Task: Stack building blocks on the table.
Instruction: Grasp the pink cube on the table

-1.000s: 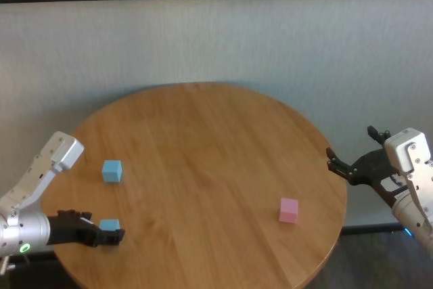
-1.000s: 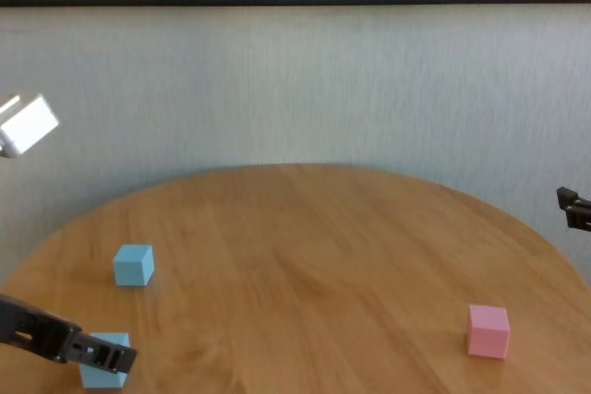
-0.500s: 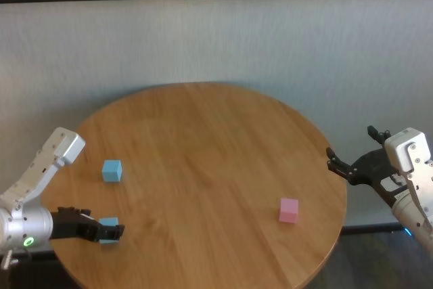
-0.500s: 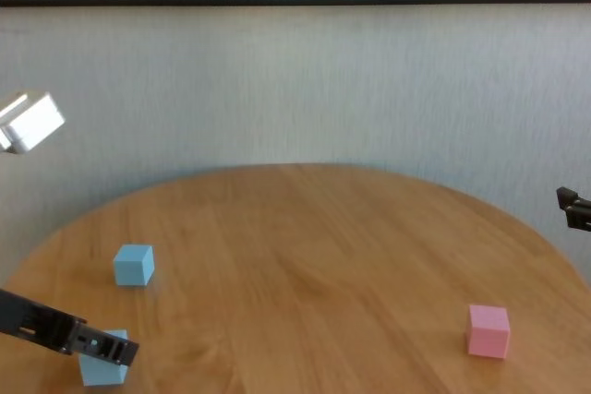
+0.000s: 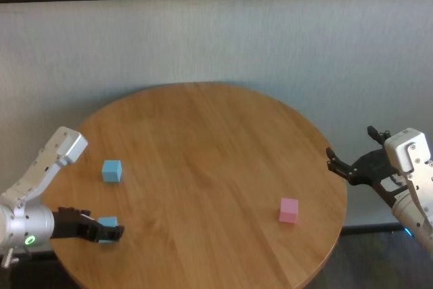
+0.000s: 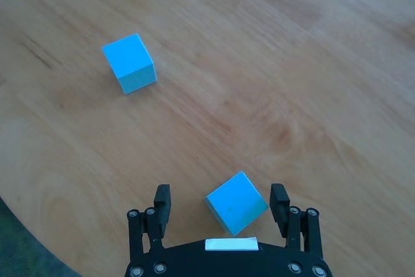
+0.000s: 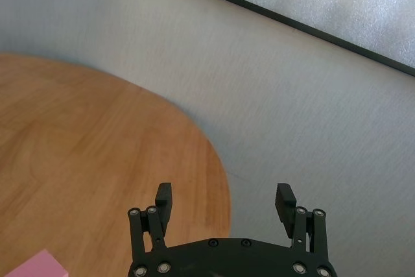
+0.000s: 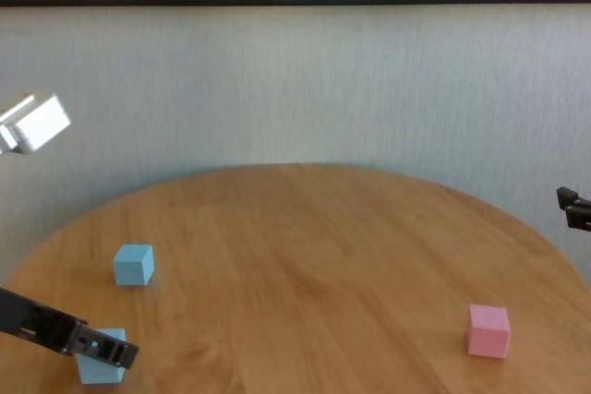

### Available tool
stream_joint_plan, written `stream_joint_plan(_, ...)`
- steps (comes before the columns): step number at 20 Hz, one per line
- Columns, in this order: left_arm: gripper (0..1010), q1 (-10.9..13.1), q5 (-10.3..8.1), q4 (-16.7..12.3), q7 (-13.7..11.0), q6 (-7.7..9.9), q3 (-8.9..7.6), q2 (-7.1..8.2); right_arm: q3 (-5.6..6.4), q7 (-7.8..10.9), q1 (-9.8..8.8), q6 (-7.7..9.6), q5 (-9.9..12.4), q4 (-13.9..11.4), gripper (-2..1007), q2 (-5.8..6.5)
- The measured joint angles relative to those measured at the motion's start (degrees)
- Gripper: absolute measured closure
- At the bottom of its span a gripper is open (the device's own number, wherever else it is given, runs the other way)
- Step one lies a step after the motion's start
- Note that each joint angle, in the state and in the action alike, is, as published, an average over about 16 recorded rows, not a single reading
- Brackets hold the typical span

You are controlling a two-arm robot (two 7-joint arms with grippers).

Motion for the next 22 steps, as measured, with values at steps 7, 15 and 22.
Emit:
stream_joint_plan(7,8,-0.6,0.81,0.3,-0.4,0.73,0.56,0.0,0.0,0.0,0.0,0.0,0.0,0.0,0,0.0)
stream_joint_plan(15,61,-0.6,0.9,0.3,-0.5,0.71,0.68,0.07,0.0,0.0,0.0,0.0,0.0,0.0,0,0.0)
stream_joint_plan(22,218,-0.4,0.68,0.2,-0.5,0.44,0.51,0.1,0.0,0.0,0.0,0.0,0.0,0.0,0,0.0)
